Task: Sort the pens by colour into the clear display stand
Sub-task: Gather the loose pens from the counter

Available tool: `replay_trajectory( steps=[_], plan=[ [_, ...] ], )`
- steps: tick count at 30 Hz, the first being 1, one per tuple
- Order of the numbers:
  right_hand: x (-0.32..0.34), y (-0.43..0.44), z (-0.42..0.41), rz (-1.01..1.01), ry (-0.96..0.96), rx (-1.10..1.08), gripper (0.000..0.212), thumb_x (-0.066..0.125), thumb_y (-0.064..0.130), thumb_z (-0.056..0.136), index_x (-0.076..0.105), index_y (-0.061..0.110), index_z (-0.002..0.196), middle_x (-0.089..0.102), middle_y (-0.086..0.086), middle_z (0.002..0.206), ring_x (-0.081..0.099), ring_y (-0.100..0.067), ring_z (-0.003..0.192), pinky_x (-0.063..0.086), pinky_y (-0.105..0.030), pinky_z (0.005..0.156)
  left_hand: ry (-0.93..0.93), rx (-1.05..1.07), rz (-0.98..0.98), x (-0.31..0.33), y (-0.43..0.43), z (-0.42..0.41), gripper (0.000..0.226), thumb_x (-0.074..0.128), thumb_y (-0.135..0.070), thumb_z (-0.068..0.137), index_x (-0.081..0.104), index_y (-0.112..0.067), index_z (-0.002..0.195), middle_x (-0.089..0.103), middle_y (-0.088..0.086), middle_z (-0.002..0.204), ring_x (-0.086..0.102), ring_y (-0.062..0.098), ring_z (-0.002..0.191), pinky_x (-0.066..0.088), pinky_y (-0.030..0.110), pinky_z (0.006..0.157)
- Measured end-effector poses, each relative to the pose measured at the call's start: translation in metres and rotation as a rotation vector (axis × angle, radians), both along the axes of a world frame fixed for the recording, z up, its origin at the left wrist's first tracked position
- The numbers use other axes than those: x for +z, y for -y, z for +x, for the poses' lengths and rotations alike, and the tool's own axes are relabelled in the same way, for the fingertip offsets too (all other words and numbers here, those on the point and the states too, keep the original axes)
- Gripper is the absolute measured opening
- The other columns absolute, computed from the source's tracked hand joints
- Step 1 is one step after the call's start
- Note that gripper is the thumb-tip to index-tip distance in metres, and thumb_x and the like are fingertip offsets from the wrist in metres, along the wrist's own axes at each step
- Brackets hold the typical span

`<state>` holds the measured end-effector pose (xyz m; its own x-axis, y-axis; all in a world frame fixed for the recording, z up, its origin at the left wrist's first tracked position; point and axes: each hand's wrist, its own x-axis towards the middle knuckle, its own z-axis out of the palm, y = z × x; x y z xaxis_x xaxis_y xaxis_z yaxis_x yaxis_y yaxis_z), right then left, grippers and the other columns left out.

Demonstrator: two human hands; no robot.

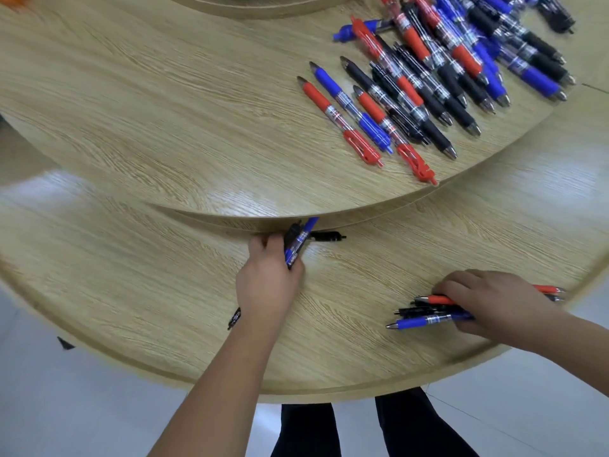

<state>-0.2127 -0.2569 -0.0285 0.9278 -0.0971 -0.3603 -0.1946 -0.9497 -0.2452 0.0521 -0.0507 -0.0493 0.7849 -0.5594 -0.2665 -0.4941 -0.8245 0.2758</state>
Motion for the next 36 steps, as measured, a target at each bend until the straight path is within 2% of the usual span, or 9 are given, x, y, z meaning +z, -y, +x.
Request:
replay_trajectory(
  steps=[6, 11, 14, 16, 21, 25, 28, 33, 36],
  plan=[
    [0.010, -0.020, 0.017, -0.009, -0.046, -0.084, 0.047, 0.080, 0.034, 0.056, 0.065, 0.029, 0.100, 0.063, 0.012, 0.082, 0.061, -0.010, 0.062, 0.041, -0.022, 0.043, 0.015, -0.167, 0.111, 0.007, 0.013, 0.016, 0.039, 0.063, -0.044, 0.085, 0.059, -0.023, 0.117, 0.058, 0.010, 0.105, 0.063, 0.032, 0.089, 0.042, 0.032, 0.066],
    [0.029, -0.041, 0.037, 0.048, -0.171, -0.292, 0.036, 0.058, 0.041, 0.081, 0.050, 0.036, 0.116, 0.059, 0.013, 0.098, 0.057, -0.009, 0.087, 0.043, -0.024, 0.062, -0.068, -0.416, 0.216, 0.012, 0.007, 0.006, 0.030, 0.059, -0.043, 0.082, 0.058, -0.022, 0.104, 0.053, 0.002, 0.108, 0.064, 0.028, 0.086, 0.048, 0.031, 0.068],
    [0.041, -0.058, 0.042, 0.140, -0.174, -0.463, 0.023, 0.059, 0.039, 0.081, 0.046, 0.034, 0.100, 0.056, 0.011, 0.085, 0.053, -0.009, 0.074, 0.034, -0.020, 0.054, -0.219, -0.343, 0.205, 0.019, -0.002, -0.004, 0.026, 0.056, -0.045, 0.080, 0.058, -0.023, 0.093, 0.057, -0.002, 0.095, 0.063, 0.024, 0.083, 0.047, 0.030, 0.065],
    [0.053, -0.070, 0.040, 0.265, -0.153, -0.642, 0.019, 0.062, 0.036, 0.080, 0.046, 0.031, 0.088, 0.056, 0.009, 0.076, 0.053, -0.009, 0.066, 0.036, -0.021, 0.052, -0.338, -0.261, 0.190, 0.028, -0.005, -0.010, 0.020, 0.058, -0.042, 0.077, 0.057, -0.024, 0.085, 0.059, -0.005, 0.082, 0.061, 0.022, 0.077, 0.044, 0.028, 0.061],
    [0.106, -0.099, 0.015, 0.557, -0.047, -1.104, 0.016, 0.069, 0.030, 0.074, 0.053, 0.030, 0.080, 0.060, 0.002, 0.065, 0.054, -0.010, 0.051, 0.052, -0.034, 0.052, -0.756, -0.144, 0.035, 0.083, 0.001, -0.042, 0.019, 0.063, -0.037, 0.075, 0.056, -0.020, 0.073, 0.057, -0.004, 0.064, 0.055, 0.017, 0.058, 0.042, 0.028, 0.056],
    [0.159, -0.124, -0.023, 0.681, 0.096, -1.339, 0.017, 0.070, 0.022, 0.078, 0.057, 0.032, 0.081, 0.059, 0.006, 0.058, 0.048, -0.006, 0.045, 0.045, -0.023, 0.049, -0.977, -0.196, -0.019, 0.146, 0.018, -0.084, 0.024, 0.060, -0.030, 0.078, 0.056, -0.008, 0.082, 0.051, 0.000, 0.064, 0.049, 0.016, 0.053, 0.042, 0.029, 0.054],
    [0.198, -0.131, -0.059, 0.670, 0.256, -1.501, 0.019, 0.069, 0.014, 0.081, 0.058, 0.029, 0.082, 0.056, 0.014, 0.053, 0.045, -0.002, 0.043, 0.037, -0.012, 0.046, -1.027, -0.282, -0.014, 0.187, 0.034, -0.121, 0.030, 0.060, -0.032, 0.076, 0.053, -0.004, 0.085, 0.054, 0.004, 0.068, 0.047, 0.015, 0.056, 0.042, 0.029, 0.056],
    [0.241, -0.121, -0.134, 0.697, 0.451, -1.744, 0.018, 0.070, 0.015, 0.082, 0.054, 0.021, 0.075, 0.048, 0.010, 0.050, 0.041, -0.005, 0.046, 0.040, -0.024, 0.054, -1.036, -0.390, -0.016, 0.244, 0.080, -0.195, 0.021, 0.061, -0.016, 0.086, 0.049, 0.000, 0.082, 0.049, 0.008, 0.069, 0.044, 0.015, 0.051, 0.041, 0.019, 0.046],
    [0.254, -0.105, -0.182, 0.735, 0.548, -1.792, 0.016, 0.069, 0.016, 0.084, 0.055, 0.020, 0.076, 0.050, 0.012, 0.051, 0.042, -0.003, 0.047, 0.039, -0.017, 0.051, -1.029, -0.455, -0.024, 0.263, 0.116, -0.251, 0.017, 0.061, -0.012, 0.086, 0.048, -0.007, 0.076, 0.046, 0.008, 0.063, 0.042, 0.014, 0.048, 0.038, 0.018, 0.044]
  ],
)
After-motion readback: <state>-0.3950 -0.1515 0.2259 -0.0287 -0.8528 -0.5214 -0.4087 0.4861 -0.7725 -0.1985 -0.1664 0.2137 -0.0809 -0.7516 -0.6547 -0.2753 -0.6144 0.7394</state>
